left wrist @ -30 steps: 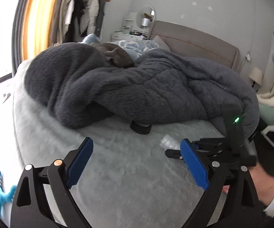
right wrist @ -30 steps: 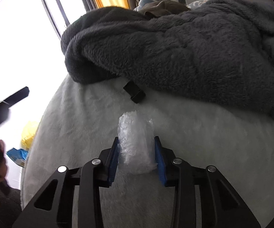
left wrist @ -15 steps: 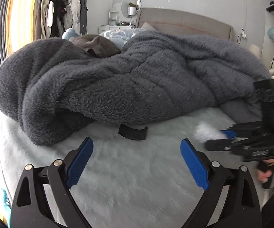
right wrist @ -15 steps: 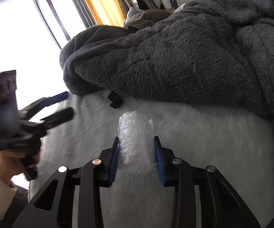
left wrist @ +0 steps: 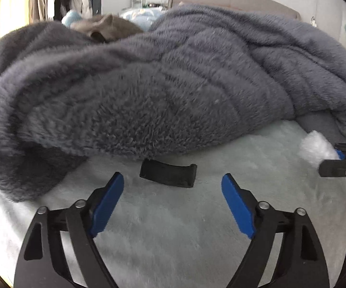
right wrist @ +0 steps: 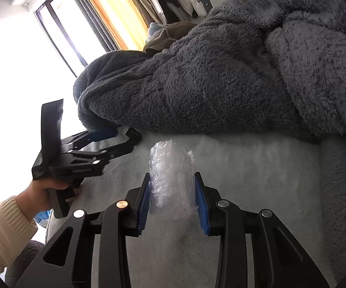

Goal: Collect trash
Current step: 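Grasp the clear bubble-wrap roll with the right tool while the left tool grasps the black strap, then carry the bubble-wrap roll and black strap with both tools over the bin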

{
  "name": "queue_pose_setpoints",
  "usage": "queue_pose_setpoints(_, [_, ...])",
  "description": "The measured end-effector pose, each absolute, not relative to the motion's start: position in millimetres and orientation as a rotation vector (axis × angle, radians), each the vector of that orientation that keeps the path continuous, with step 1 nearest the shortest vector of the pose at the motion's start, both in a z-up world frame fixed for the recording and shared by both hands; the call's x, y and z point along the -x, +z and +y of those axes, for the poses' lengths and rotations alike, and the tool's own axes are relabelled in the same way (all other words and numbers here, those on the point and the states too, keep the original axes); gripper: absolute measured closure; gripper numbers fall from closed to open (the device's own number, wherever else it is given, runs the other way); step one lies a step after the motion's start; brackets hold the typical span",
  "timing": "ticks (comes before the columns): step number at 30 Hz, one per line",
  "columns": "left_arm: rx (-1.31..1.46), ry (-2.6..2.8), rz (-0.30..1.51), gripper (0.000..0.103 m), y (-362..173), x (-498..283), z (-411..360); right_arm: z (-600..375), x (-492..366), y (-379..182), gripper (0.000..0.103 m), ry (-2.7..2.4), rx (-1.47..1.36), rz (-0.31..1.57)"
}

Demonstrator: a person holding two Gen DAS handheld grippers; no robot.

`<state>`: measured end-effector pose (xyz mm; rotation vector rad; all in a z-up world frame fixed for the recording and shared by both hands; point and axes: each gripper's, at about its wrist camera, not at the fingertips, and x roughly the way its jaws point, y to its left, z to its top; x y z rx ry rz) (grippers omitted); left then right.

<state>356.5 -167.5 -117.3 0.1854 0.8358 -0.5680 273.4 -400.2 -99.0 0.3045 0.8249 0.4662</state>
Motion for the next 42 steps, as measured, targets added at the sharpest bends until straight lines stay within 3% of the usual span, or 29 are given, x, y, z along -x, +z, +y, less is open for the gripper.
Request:
queue_pose_setpoints(5, [-0.161,-0.548,0.9,0.031,-126.7,-373.6,-168.5,-406.0,-272.3,-99.4,0.068,0.461,-0.307,0.83])
queue_pose_setpoints(10, [-0.197,-0.541,0.909,0.051,-128.4,-374.1,-174.0,-408.3,-269.9,-101.0,0.068,0.462,-0.304,0.84])
queue_pose_setpoints(28, [-0.224,-0.54,0.87,0.052,-98.1,-286.2,-173.1,-401.5,-248.9,-90.0,0.068,0.414,-0.263,0.863])
queue_pose_setpoints(42, [-0.058,-0.421,0.815,0.053,-79.6,-199.6,-118.2,-363.5,-216.3,-96.8,0.068,0.409,-0.193,0.937])
